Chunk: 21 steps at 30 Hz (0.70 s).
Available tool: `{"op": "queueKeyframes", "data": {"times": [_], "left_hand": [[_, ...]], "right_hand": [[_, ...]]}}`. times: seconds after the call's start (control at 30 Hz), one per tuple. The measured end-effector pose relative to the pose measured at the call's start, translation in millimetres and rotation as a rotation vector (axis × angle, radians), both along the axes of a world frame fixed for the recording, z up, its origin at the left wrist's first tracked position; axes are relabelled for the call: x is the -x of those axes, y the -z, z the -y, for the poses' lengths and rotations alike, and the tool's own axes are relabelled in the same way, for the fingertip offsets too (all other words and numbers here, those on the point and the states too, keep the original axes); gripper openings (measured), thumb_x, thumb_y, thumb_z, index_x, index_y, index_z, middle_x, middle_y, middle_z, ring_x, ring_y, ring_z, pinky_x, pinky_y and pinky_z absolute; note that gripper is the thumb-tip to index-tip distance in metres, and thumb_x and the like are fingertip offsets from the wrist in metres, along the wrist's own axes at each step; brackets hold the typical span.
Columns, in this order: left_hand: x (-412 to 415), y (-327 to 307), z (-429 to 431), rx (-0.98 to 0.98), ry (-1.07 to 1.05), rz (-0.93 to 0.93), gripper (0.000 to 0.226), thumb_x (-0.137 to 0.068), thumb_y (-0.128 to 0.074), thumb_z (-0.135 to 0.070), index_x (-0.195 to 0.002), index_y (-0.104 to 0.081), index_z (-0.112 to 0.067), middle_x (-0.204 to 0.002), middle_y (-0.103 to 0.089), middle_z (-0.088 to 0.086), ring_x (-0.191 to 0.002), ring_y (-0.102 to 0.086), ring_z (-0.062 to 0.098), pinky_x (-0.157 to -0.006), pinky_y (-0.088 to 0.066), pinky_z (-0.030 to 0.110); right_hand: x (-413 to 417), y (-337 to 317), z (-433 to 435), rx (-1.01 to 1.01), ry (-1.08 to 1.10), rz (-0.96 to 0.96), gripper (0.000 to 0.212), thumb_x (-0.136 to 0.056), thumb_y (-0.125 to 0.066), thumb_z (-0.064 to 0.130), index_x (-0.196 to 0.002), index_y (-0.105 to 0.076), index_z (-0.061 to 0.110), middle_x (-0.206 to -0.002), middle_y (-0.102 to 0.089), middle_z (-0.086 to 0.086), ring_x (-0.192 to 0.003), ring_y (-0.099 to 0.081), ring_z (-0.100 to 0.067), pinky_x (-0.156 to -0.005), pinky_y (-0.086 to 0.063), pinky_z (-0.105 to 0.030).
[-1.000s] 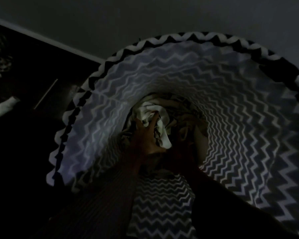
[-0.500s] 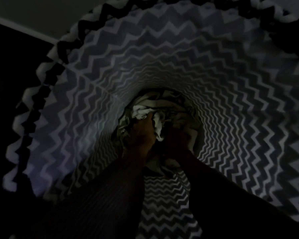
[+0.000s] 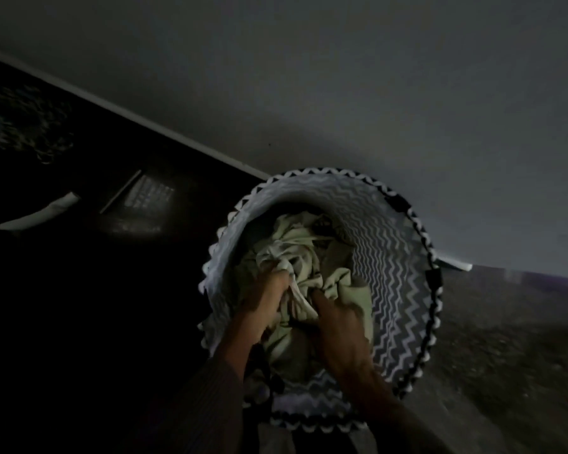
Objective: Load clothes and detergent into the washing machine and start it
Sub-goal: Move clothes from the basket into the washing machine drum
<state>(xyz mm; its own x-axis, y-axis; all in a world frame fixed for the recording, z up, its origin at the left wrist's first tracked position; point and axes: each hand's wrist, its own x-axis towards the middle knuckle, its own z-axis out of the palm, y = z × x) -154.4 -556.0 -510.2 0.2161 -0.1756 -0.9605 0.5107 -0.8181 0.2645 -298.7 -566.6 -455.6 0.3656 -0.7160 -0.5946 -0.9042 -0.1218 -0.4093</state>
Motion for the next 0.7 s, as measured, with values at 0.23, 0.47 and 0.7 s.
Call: {"op": "queueKeyframes", "data": {"times": [0.23,0.47,0.7], "left_hand": [[11.1,-136.4,-3.1,0.288,0.415,-0.03,0.086,-0.07,-0.083,-0.051,-0.14,-0.033,-0.048,-0.122,-0.035,-0.024,-0.116,-0.032,0.0,-0.095,-0.034,0.024],[8.3,-184.4,-16.4,0.483,0.507,0.0,0.123,-0.044,-0.1,-0.037,-0.133,-0.018,-0.059,-0.143,-0.03,-0.036,-0.138,-0.031,-0.005,-0.113,-0.039,0.029],[6.9,-224.7,-10.2,0.561,0.355,0.184,0.098,-0.068,-0.091,-0.017,-0.146,-0.035,-0.032,-0.145,-0.041,-0.021,-0.132,-0.042,-0.002,-0.1,-0.043,0.012]], "right_hand": [[18.1,-91.1,-19.7,-0.04,0.136,0.234,0.071,-0.082,-0.06,0.011,-0.145,-0.038,0.036,-0.12,-0.055,0.016,-0.113,-0.055,-0.008,-0.086,-0.046,-0.016],[20.1,-144.6,-27.7,0.139,0.446,0.516,0.074,-0.069,-0.079,0.027,-0.12,-0.029,0.045,-0.114,-0.06,0.017,-0.098,-0.066,-0.001,-0.076,-0.048,-0.006],[23.8,-206.1,-10.8,0.035,0.216,0.78,0.099,-0.075,-0.072,0.002,-0.137,-0.015,0.053,-0.142,-0.037,0.03,-0.13,-0.05,-0.004,-0.1,-0.049,-0.023]]}}
